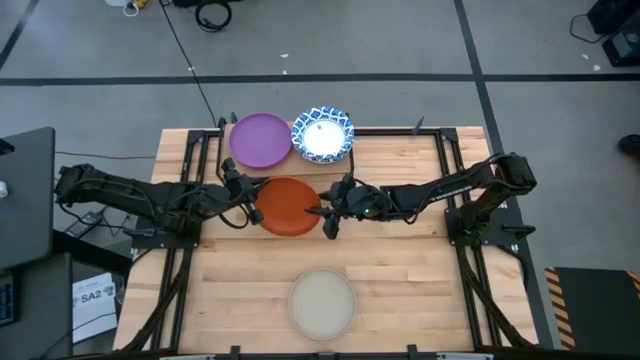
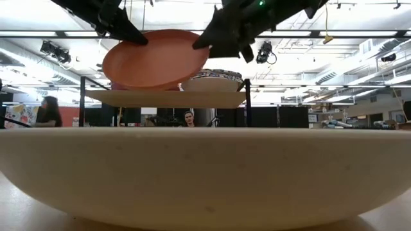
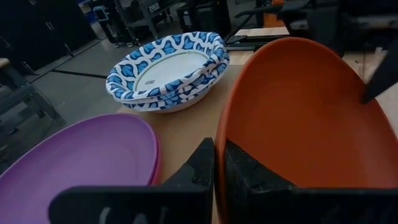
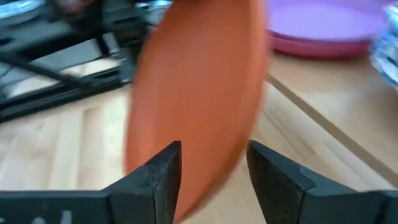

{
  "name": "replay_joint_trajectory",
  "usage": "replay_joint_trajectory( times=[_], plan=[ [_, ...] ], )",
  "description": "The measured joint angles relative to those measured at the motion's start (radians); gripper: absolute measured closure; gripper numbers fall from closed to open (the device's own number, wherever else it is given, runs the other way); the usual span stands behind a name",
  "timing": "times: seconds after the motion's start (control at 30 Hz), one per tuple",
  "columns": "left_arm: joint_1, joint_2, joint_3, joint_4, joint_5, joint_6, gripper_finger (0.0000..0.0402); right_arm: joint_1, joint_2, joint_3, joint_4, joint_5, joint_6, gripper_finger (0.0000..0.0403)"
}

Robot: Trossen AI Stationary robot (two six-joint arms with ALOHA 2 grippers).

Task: Place and stack plates onto a shelf
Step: Stack the orange plate on top of the purple plate on the shelf

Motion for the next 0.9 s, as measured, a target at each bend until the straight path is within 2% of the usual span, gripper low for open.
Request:
replay_joint_trajectory(
  times=[0.2, 0.57, 0.77, 0.9],
  plan=[
    [-0.001, -0.002, 0.001, 0.005, 0.032, -0.004, 0.0385, -0.001, -0.084, 0.0, -0.029, -0.112, -0.111, 0.0216],
    [0.001, -0.001, 0.003, 0.023, 0.056, -0.004, 0.0385, 0.001, -0.273, 0.0, -0.285, -0.124, -0.099, 0.0217],
    [0.025, -0.002, 0.095, -0.001, 0.055, -0.003, 0.0385, 0.002, -0.316, 0.0, -0.354, -0.202, 0.003, 0.0217],
    [0.08, -0.002, 0.201, -0.091, 0.054, 0.007, 0.0385, 0.002, -0.309, 0.0, -0.355, -0.264, 0.026, 0.0217]
  ],
)
